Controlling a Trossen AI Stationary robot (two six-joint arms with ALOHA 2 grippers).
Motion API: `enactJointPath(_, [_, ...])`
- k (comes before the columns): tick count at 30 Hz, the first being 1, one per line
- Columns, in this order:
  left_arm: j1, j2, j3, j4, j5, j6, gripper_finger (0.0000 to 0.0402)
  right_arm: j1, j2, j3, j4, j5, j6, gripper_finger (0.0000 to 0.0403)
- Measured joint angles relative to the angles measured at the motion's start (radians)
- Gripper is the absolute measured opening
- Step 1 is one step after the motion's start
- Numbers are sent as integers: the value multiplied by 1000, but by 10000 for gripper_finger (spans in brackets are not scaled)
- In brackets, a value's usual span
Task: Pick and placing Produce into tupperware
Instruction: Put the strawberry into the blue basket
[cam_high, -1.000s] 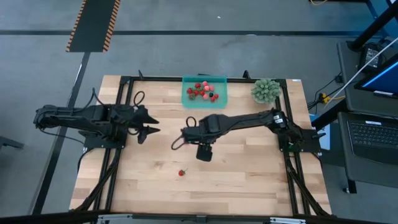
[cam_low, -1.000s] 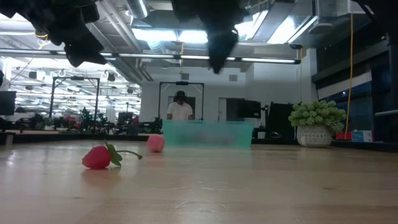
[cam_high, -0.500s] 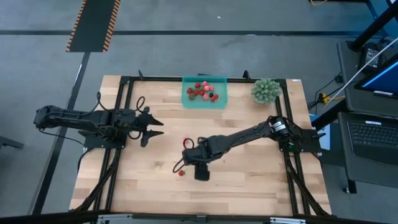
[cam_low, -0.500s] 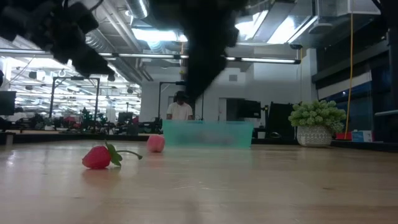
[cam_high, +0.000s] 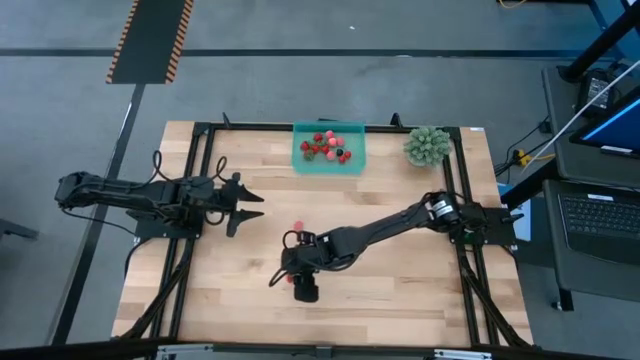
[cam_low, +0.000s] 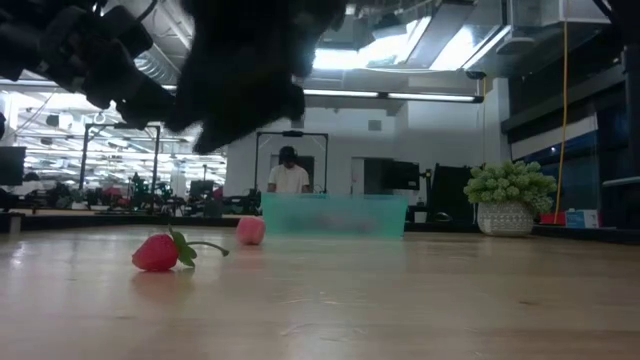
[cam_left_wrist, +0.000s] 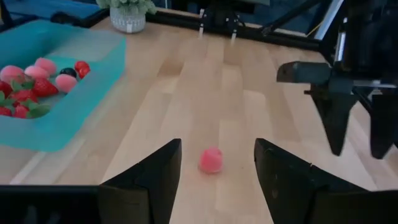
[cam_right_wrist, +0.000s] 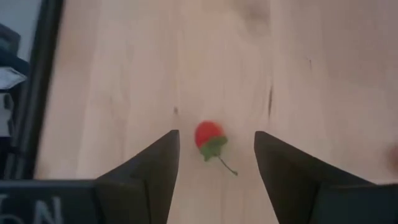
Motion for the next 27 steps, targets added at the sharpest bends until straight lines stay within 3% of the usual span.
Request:
enactJointPath(12, [0, 1, 0, -17, 0, 9, 195, 12, 85, 0, 84, -40, -113, 210])
enactJointPath(27, [0, 1, 0, -22, 0, 19, 195, 11, 142, 0, 100, -37, -106, 210])
